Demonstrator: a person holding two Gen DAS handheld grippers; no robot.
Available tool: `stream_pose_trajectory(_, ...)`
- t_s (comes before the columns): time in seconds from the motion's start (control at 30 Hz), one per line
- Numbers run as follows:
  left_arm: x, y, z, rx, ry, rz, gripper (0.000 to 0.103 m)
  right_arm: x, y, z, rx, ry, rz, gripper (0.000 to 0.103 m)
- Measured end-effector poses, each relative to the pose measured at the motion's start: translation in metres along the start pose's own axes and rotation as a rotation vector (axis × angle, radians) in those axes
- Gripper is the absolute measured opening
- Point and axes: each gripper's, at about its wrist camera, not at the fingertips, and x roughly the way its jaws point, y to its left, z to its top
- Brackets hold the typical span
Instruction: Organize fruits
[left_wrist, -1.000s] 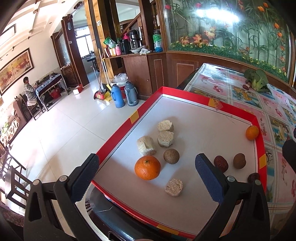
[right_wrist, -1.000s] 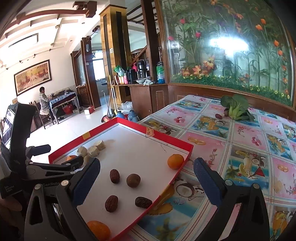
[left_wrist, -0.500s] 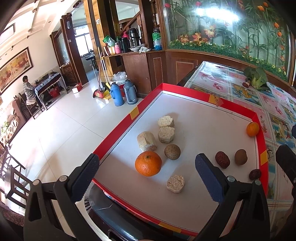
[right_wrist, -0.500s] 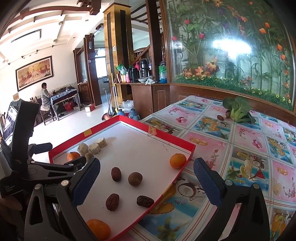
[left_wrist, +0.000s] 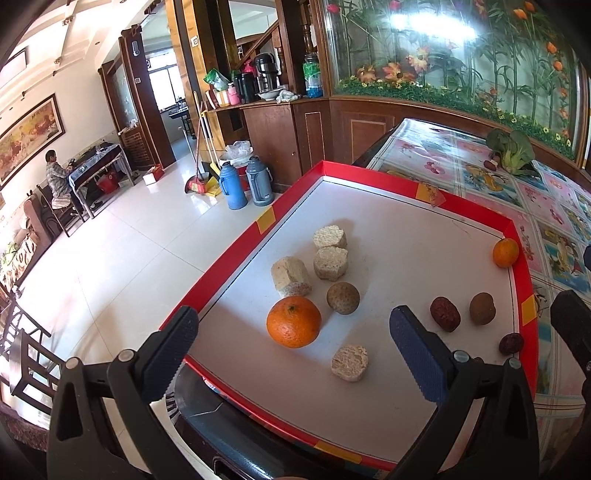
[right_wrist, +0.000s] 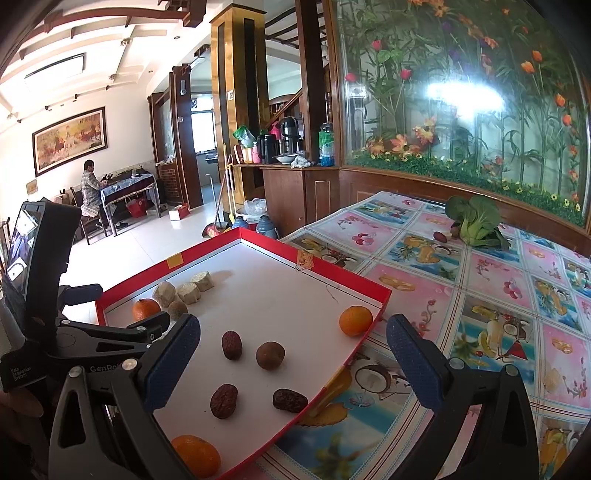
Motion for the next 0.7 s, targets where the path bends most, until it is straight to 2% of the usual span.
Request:
stream_pose_trajectory(0.4,0.001,0.009,-0.002,-0.028,0.011,0.001,0.103,0.004,-0.013,0.001,0.053,0.008,-0.04,0.101)
stream_pose_trajectory(0.7,-0.009,0.018,-0.002,-0.041,-0.013,0.004,0.103,0.008,-0.024,0.001,0.095,0.013,-0.064,0.101)
